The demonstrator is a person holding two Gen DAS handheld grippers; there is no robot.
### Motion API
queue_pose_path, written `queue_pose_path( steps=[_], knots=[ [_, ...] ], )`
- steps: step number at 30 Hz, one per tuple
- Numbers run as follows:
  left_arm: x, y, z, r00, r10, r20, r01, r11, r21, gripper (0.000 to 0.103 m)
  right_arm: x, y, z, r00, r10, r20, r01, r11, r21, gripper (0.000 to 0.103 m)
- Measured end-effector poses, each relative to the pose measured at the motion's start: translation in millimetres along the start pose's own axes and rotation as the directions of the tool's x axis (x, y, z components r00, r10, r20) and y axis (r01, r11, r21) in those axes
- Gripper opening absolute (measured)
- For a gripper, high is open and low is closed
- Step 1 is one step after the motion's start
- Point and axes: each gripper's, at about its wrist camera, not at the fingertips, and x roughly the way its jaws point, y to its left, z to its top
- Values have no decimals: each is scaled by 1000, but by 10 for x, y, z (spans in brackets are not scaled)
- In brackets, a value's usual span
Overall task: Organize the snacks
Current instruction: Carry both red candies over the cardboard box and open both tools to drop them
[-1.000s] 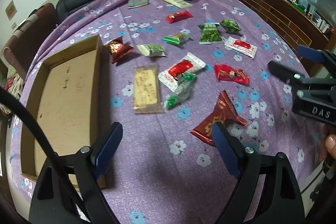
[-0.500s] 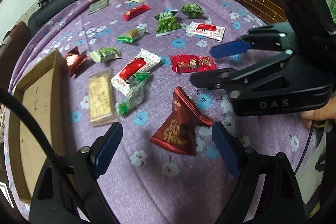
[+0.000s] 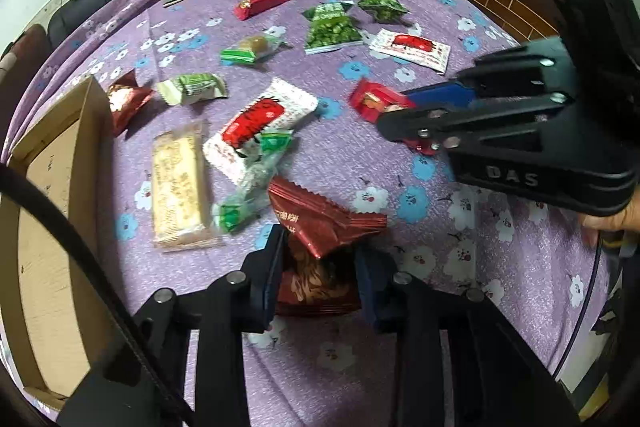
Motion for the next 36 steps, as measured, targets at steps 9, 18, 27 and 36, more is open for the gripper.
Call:
queue_pose_path(
  steps=[9,18,27,36],
  knots=[
    [-222,159,-74,999,0,45,3,998,-57,32,-356,72,-57,994,-68,85,62,995,77,17],
    [-662,453,-149,991,13,134,5,991,-132,32,-580,387,-3,987,-82,141,72,995,70,17],
    [-884,782,-280,984,56,169,-19,977,-212,32,-572,620,76,984,-40,173,29,998,62,17],
    [-992,957,-378,978,109,179,-60,964,-258,32,-626,768,142,979,1,204,-14,998,62,17]
  ],
)
